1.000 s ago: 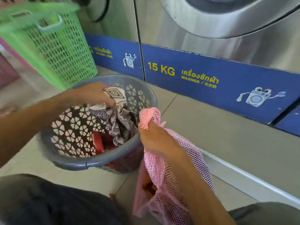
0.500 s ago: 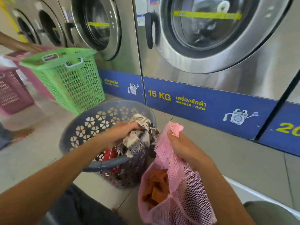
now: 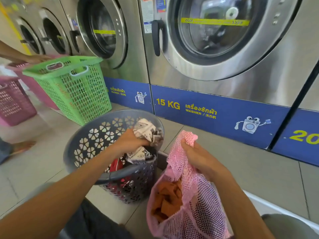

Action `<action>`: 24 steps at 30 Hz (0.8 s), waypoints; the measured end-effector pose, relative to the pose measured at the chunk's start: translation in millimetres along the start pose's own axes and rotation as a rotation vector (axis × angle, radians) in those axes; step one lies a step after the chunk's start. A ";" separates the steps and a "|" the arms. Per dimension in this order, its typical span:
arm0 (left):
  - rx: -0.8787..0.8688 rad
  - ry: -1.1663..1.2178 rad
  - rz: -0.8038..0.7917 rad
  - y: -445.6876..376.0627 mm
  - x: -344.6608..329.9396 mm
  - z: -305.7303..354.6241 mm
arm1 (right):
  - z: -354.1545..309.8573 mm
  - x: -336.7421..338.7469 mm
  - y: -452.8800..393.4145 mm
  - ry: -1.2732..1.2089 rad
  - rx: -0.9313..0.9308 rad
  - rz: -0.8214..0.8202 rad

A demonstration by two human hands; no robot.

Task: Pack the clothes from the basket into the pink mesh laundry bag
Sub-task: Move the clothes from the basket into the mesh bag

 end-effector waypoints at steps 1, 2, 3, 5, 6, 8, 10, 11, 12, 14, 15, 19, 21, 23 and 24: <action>-0.006 0.060 0.048 1.8 11.8 6.5 | -1.0 0.7 0.3 -0.005 0.006 0.004; -0.004 0.140 0.087 4.0 25.8 12.0 | -2.0 1.3 0.3 -0.003 0.013 0.008; -0.019 0.228 0.101 8.0 39.2 21.4 | -2.7 1.9 0.1 0.012 0.016 0.010; -0.070 0.466 0.021 18.5 59.7 36.7 | -3.1 3.0 -1.8 0.035 0.022 0.012; -0.082 0.592 -0.054 25.8 65.2 43.4 | -4.4 2.6 -2.9 0.031 0.031 0.011; -0.069 0.825 -0.143 37.6 71.0 50.2 | -7.5 1.7 -3.5 0.032 0.041 0.010; -0.038 0.975 -0.182 37.6 65.7 47.5 | -10.1 1.3 -5.2 0.053 0.046 0.016; 0.022 0.970 -0.187 36.5 55.2 41.0 | -11.5 0.9 -4.9 0.063 0.041 0.015; 0.059 0.933 -0.207 35.2 43.6 31.9 | -11.9 -0.1 -5.2 0.066 0.036 0.010; 0.162 0.833 -0.252 36.4 14.3 13.5 | -13.3 -2.1 -4.5 0.072 0.036 0.003; 0.205 0.742 -0.280 38.6 1.1 7.0 | -14.2 -3.2 -2.9 0.077 0.036 -0.002; 0.215 0.371 -0.260 27.5 -14.0 -6.8 | -11.0 1.3 1.3 0.092 0.007 -0.004; 0.101 0.107 -0.189 23.3 -11.0 9.3 | -8.0 5.2 3.9 0.094 -0.014 0.002; 0.010 -0.156 -0.126 28.4 -5.7 28.4 | -5.2 7.9 3.6 0.104 -0.021 0.008; 0.001 -0.229 -0.130 31.3 -6.5 32.9 | -4.9 7.7 3.6 0.105 -0.022 0.009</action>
Point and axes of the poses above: each hand's wrist, its own y-axis away from the middle knuckle, its own x-axis out of the back of the hand, z = x × y, the point moved 10 cm from there along -y, towards the middle knuckle, and after that the axes turned 9 degrees about x, right-handed, at the moved point
